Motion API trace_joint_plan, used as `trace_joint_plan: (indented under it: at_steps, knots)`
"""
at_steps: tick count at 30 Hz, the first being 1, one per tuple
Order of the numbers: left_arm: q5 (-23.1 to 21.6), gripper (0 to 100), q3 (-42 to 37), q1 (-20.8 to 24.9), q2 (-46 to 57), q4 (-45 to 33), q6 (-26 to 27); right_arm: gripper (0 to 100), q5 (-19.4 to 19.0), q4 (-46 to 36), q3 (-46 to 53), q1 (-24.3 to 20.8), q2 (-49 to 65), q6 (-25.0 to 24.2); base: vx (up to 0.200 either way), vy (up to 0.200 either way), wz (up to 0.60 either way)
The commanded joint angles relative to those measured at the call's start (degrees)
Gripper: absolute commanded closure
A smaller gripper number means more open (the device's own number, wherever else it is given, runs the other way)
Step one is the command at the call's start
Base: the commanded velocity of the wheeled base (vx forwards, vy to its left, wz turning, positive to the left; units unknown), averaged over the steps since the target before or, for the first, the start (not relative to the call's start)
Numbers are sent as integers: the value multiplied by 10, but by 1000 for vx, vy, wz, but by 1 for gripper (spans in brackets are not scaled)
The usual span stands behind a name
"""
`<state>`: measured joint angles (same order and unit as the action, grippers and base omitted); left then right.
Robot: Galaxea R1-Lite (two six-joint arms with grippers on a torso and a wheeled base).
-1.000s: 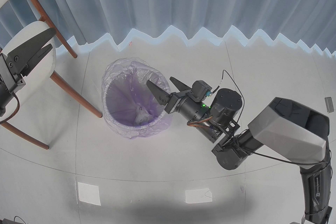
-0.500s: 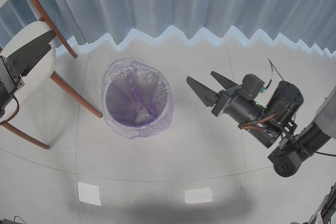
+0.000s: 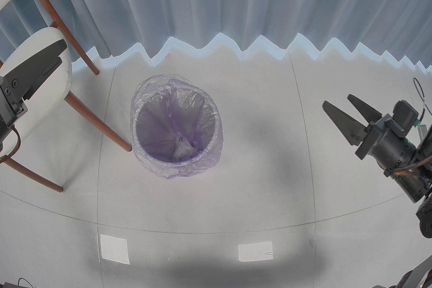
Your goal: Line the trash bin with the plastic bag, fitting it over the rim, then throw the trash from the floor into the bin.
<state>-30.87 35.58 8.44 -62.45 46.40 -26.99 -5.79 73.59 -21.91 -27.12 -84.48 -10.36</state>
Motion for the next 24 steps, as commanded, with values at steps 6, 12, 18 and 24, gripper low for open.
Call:
trace_joint_plan:
  at_steps: [6, 12, 18, 24]
  knots:
    - [3, 0, 7, -6, 119, -131, 1, 0, 61, -232, 51, 113, 317, 31, 0, 0, 0]
    - [4, 0, -10, -44, 231, -254, 14, 0, 58, -481, 37, 184, 518, 59, 0, 0, 0]
    - [-2, 0, -63, -69, 379, -308, 36, 0, 60, -680, 20, 185, 668, 61, 0, 0, 0]
    - [0, 0, -158, -95, 562, -356, 36, 0, 69, -776, 33, 189, 789, 72, 0, 0, 0]
